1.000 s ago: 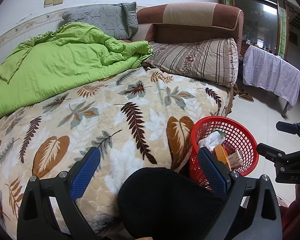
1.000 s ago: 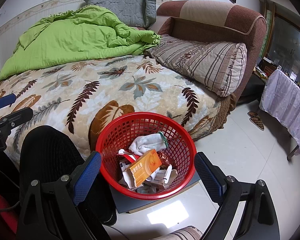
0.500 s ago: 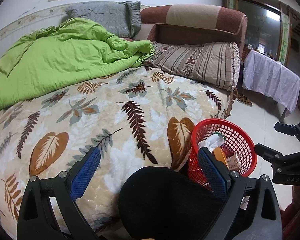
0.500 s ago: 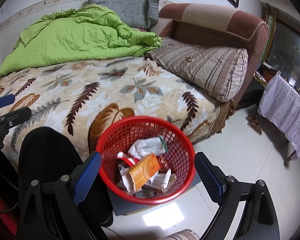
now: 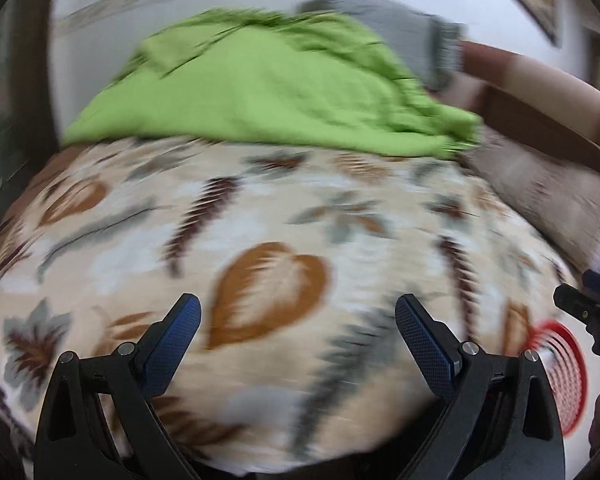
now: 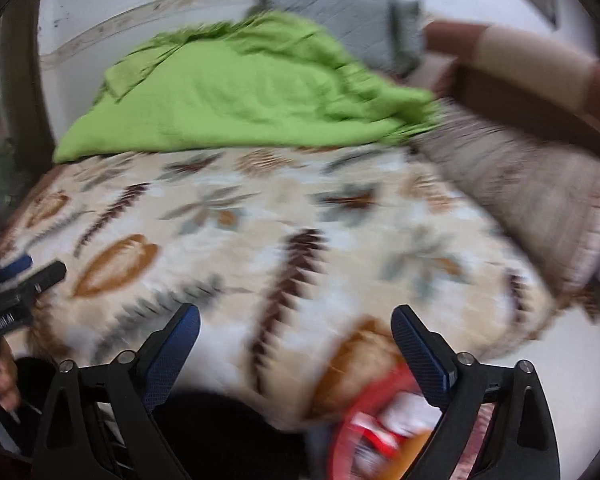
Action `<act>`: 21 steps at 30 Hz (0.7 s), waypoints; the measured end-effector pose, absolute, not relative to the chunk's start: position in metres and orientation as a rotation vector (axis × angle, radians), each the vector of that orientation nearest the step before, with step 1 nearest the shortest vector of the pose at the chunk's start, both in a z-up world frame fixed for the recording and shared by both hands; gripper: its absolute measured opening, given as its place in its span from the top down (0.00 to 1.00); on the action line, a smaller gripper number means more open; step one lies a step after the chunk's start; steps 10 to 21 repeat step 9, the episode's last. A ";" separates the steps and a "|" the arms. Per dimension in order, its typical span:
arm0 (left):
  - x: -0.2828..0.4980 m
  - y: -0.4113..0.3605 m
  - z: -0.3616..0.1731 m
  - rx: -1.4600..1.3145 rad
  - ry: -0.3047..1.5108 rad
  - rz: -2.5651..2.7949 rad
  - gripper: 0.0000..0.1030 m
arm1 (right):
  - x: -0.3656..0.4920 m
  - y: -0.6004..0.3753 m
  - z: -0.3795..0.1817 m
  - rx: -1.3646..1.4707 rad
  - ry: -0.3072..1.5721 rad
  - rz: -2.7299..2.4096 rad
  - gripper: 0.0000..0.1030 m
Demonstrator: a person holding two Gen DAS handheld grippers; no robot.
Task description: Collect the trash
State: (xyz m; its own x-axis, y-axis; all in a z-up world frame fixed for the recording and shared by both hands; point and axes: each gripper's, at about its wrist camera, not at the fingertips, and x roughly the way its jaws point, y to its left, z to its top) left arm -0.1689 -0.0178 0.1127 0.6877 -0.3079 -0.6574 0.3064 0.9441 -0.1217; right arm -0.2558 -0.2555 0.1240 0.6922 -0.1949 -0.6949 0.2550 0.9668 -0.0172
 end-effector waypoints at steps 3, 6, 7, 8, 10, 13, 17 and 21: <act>-0.138 0.004 0.100 -0.036 0.793 -0.265 0.06 | -0.195 -0.245 0.105 0.138 0.837 -0.190 0.03; -0.108 0.014 0.084 -0.051 0.860 -0.203 0.06 | -0.135 -0.234 0.079 0.106 0.917 -0.182 0.03; -0.095 0.014 0.077 -0.058 0.892 -0.197 0.06 | -0.111 -0.234 0.067 0.127 0.954 -0.157 0.03; -0.087 0.014 0.073 -0.057 0.902 -0.186 0.06 | -0.096 -0.235 0.057 0.142 0.979 -0.158 0.03; -0.079 0.013 0.068 -0.045 0.907 -0.174 0.06 | -0.082 -0.235 0.051 0.146 0.991 -0.174 0.03; -0.079 0.013 0.068 -0.045 0.907 -0.174 0.06 | -0.082 -0.235 0.051 0.146 0.991 -0.174 0.03; -0.079 0.013 0.068 -0.045 0.907 -0.174 0.06 | -0.082 -0.235 0.051 0.146 0.991 -0.174 0.03; -0.079 0.013 0.068 -0.045 0.907 -0.174 0.06 | -0.082 -0.235 0.051 0.146 0.991 -0.174 0.03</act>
